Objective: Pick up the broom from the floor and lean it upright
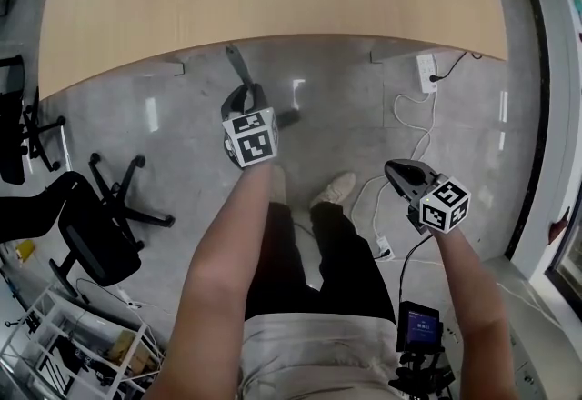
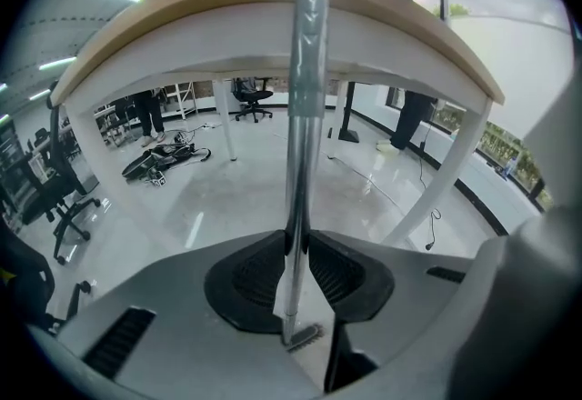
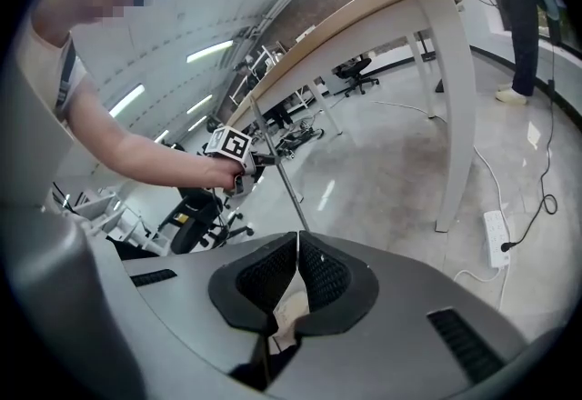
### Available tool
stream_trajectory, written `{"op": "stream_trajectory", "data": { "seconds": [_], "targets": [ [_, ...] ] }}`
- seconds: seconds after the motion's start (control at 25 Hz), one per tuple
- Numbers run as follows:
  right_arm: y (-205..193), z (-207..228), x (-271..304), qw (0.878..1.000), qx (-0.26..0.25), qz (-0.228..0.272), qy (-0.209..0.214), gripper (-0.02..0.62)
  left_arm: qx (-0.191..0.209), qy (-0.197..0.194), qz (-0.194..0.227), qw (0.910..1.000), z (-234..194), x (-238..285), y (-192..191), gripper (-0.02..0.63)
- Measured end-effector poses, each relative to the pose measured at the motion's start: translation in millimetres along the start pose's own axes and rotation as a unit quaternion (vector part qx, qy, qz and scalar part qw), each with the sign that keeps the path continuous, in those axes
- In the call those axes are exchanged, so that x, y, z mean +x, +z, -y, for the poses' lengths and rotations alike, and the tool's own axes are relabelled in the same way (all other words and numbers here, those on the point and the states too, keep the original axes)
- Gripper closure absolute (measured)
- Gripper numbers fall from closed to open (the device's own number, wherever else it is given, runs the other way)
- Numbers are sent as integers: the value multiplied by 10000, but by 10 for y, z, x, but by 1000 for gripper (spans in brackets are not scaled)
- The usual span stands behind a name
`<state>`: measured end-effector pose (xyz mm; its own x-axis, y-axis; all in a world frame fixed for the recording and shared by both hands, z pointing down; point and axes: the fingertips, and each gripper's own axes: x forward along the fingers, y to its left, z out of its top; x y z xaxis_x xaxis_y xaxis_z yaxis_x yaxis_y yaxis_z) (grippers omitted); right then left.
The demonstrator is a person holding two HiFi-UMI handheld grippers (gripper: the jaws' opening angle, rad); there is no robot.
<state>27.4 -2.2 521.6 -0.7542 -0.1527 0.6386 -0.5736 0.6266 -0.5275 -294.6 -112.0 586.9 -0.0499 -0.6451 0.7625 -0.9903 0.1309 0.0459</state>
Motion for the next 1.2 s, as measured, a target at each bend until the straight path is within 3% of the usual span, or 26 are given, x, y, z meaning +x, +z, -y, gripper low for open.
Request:
{"op": "stream_trajectory", "data": {
  "seconds": [0.48, 0.68, 0.84, 1.04, 1.2],
  "targets": [
    [111, -67, 35, 9999, -117, 24, -40, 577, 448, -126, -46, 9989, 12, -27, -36, 446],
    [107, -159, 16, 9994, -209, 15, -278, 577, 725, -409, 140, 9964, -10, -172, -23, 445],
    [159, -343, 15, 9989, -239, 87, -405, 577, 708, -797, 227, 9940, -136, -434, -156, 448],
    [448, -731, -123, 9974, -290, 450, -476, 577, 686, -1076, 313, 9913, -479, -976, -294, 553],
    [723, -1099, -293, 9958, -535, 670, -335, 577, 772, -1155, 389, 9895, -724, -1499, -321, 583]
  ]
}}
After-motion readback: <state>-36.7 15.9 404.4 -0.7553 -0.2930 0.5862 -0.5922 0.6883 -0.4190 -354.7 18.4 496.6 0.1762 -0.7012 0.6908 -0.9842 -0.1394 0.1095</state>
